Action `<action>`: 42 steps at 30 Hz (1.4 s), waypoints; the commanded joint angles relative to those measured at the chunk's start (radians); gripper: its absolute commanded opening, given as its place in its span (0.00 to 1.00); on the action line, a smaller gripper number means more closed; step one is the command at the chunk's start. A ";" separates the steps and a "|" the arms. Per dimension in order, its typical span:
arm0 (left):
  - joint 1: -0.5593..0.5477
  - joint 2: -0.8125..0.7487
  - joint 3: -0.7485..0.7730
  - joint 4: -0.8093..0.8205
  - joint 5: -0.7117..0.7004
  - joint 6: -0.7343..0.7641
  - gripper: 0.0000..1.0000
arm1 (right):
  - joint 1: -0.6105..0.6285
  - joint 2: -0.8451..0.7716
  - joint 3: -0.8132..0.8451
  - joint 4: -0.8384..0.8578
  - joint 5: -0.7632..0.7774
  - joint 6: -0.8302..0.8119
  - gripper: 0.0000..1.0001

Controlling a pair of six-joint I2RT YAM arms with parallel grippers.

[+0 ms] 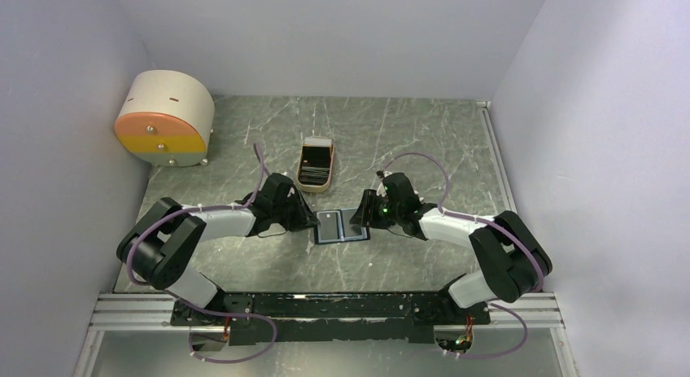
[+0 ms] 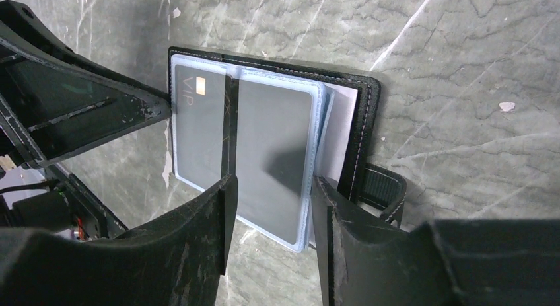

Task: Put the credit cards into the card holder
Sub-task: Turn over the card slot in the card holder.

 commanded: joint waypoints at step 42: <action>-0.014 0.033 0.022 -0.037 0.019 0.009 0.32 | 0.001 -0.069 0.060 -0.025 -0.058 -0.018 0.43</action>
